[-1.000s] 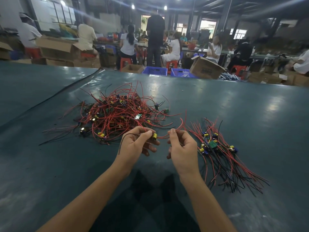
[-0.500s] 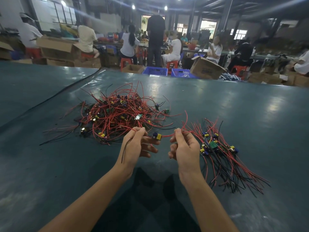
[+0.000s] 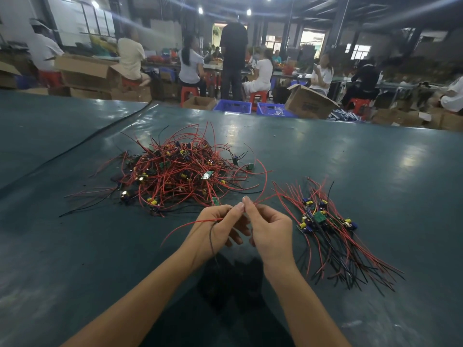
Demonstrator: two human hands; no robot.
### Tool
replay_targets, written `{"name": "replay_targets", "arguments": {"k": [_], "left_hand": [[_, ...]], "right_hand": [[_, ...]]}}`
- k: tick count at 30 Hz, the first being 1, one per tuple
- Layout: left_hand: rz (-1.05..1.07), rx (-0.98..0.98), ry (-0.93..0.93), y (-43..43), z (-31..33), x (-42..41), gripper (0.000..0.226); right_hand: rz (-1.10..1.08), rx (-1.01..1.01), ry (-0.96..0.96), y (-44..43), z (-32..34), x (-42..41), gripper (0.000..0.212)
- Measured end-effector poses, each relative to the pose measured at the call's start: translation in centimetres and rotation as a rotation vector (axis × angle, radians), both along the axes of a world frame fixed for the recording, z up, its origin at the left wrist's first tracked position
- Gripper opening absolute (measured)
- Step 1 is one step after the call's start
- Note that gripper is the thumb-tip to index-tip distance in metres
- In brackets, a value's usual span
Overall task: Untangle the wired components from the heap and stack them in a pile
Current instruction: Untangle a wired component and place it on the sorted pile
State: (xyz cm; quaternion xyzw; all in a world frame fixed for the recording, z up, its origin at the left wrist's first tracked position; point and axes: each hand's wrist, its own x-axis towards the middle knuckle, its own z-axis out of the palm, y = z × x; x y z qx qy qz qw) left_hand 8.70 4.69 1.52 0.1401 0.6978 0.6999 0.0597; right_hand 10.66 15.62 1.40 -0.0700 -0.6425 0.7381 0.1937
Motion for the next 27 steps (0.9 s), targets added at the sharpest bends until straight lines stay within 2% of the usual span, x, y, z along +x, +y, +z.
{"name": "replay_targets", "arguments": {"k": [4, 9, 12, 16, 21, 27], "left_hand": [[0.040, -0.008, 0.069, 0.0, -0.3, 0.0, 0.037], [0.057, -0.024, 0.133, -0.3, -0.7, -0.4, 0.038], [0.052, 0.055, 0.109, -0.2, -0.5, -0.5, 0.041], [0.047, 0.086, 0.099, -0.4, 0.2, -0.5, 0.042], [0.046, 0.117, 0.093, -0.5, 0.4, -0.5, 0.042], [0.045, 0.152, 0.047, -0.9, 0.4, -0.5, 0.045]], "right_hand": [[0.016, 0.034, -0.089, -0.6, -0.2, 0.0, 0.041], [0.072, -0.160, -0.216, -0.4, 0.4, 0.0, 0.033], [0.026, -0.218, -0.280, 0.3, 0.6, -0.2, 0.033], [-0.086, -0.384, -0.247, 3.0, 1.0, -1.0, 0.028], [-0.112, -0.506, -0.176, 4.8, 0.8, -1.5, 0.026], [-0.120, -0.491, -0.133, 3.6, 0.6, -1.4, 0.024]]}}
